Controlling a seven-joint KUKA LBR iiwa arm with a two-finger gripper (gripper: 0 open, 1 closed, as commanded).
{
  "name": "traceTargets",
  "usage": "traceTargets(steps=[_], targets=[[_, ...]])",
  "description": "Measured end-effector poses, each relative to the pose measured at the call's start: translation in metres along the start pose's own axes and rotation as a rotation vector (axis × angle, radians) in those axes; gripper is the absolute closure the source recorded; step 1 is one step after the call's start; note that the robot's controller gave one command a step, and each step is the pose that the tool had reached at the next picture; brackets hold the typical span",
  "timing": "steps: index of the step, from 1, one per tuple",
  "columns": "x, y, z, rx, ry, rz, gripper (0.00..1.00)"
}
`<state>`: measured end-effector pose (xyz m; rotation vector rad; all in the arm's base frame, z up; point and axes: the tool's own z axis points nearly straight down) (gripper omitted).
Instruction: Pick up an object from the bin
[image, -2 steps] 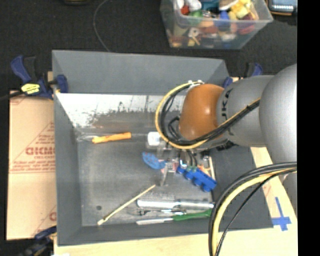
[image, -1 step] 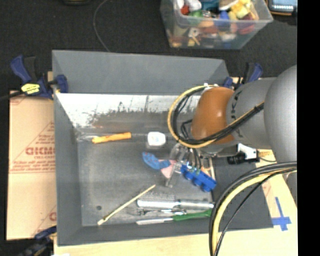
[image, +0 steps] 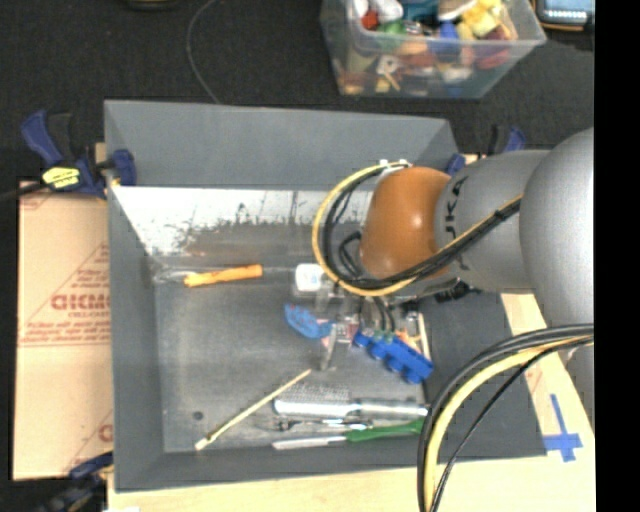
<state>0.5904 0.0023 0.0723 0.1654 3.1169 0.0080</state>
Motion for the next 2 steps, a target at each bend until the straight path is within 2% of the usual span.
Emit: traceTargets(steps=[1,2], targets=[[0.0064,-0.0284,-0.0013,0.005,0.007,0.246,1.0],[0.0064,-0.0284,-0.0013,0.005,0.007,0.246,1.0]])
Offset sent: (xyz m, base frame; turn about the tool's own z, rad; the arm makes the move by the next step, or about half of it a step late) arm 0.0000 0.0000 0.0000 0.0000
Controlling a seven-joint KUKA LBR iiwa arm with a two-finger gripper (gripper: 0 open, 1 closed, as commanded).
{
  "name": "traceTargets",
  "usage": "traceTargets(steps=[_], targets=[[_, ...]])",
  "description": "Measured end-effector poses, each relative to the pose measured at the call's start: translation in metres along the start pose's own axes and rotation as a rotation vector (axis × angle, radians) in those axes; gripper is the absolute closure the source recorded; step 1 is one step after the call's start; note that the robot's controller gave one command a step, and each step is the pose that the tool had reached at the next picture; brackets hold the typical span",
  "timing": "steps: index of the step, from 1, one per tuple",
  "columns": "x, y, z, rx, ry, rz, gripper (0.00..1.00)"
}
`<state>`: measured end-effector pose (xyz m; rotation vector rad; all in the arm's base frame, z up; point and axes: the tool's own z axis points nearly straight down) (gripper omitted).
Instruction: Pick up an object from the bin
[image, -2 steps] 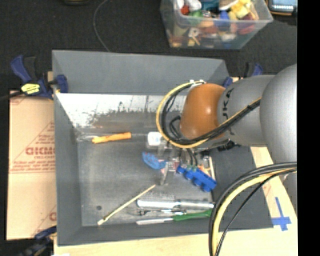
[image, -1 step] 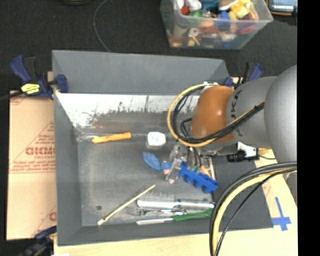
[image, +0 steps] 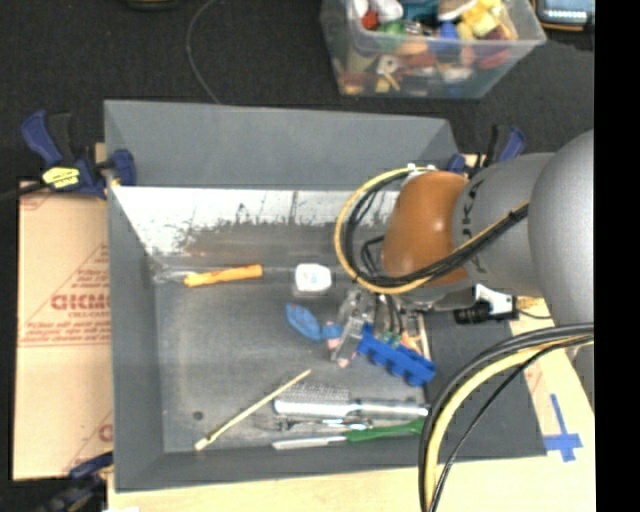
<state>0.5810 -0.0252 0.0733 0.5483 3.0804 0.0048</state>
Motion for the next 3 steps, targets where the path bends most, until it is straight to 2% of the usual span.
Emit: traceTargets(steps=[1,2,3], targets=[[0.001,0.0,-0.022,0.001,0.003,-0.001,1.0],[0.0,-0.001,-0.069,0.0,0.003,-0.003,1.0],[-0.002,0.0,-0.091,-0.002,-0.005,-0.004,1.0]])
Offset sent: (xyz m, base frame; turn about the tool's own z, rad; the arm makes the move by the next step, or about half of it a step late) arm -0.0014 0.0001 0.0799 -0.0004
